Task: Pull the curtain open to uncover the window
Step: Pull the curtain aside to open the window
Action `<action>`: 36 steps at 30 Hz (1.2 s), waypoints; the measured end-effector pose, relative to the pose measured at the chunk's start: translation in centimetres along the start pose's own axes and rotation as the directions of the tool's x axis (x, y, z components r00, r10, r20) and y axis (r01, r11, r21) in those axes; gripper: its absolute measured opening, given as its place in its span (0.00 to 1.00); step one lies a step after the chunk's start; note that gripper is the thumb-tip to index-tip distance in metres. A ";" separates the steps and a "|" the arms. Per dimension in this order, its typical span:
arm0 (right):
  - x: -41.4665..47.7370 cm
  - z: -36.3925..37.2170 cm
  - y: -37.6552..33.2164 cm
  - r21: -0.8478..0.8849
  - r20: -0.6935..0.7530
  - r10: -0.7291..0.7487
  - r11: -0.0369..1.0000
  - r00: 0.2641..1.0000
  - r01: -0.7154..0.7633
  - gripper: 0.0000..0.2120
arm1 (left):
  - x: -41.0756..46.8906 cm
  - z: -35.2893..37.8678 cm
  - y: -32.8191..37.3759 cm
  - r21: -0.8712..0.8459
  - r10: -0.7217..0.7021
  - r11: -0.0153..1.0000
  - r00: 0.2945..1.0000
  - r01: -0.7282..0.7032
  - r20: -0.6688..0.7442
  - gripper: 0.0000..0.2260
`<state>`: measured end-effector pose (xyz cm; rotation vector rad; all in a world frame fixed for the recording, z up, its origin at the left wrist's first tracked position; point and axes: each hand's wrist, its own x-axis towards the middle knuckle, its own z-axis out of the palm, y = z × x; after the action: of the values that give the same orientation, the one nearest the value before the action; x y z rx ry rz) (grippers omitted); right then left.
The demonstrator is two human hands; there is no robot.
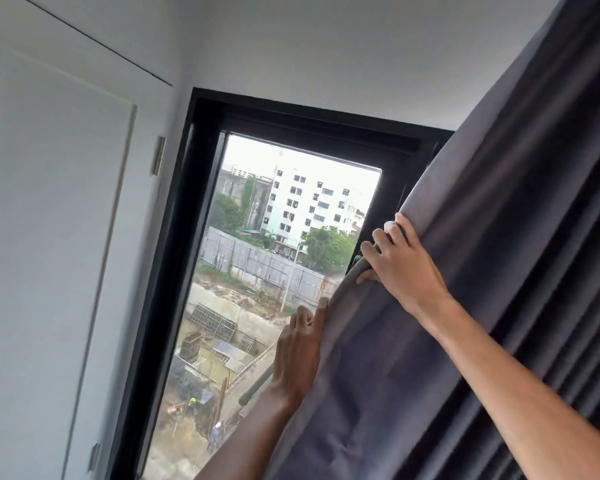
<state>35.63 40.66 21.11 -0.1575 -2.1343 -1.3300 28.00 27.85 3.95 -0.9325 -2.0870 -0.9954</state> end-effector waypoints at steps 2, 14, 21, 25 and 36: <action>-1.9 0.1 1.5 -0.011 -0.006 0.016 1.000 1.000 -0.016 0.16 | -0.5 0.8 2.3 0.000 0.010 1.000 1.000 -0.010 -0.025 0.38; -14.1 -0.2 10.5 -0.095 0.187 0.054 0.995 0.981 -0.036 0.19 | -4.0 5.0 15.9 -0.075 0.037 0.997 0.997 -0.032 0.068 0.36; -21.1 1.3 17.1 -0.168 0.231 0.154 0.979 0.961 -0.117 0.21 | -4.0 8.3 23.8 -0.241 0.108 0.967 0.987 -0.078 0.116 0.38; -24.7 2.3 20.8 -0.211 0.248 0.177 0.970 0.953 -0.125 0.22 | -3.7 11.1 28.3 -0.272 0.166 0.953 0.981 -0.133 0.104 0.38; -36.2 8.2 30.9 -0.308 0.289 0.201 0.945 0.936 -0.108 0.25 | -5.0 19.1 41.4 -0.389 0.247 0.903 0.962 -0.184 0.118 0.43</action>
<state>73.73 70.35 22.47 -0.6903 -2.1138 -1.5992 59.44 61.19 5.82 -1.4520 -1.8990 -1.2578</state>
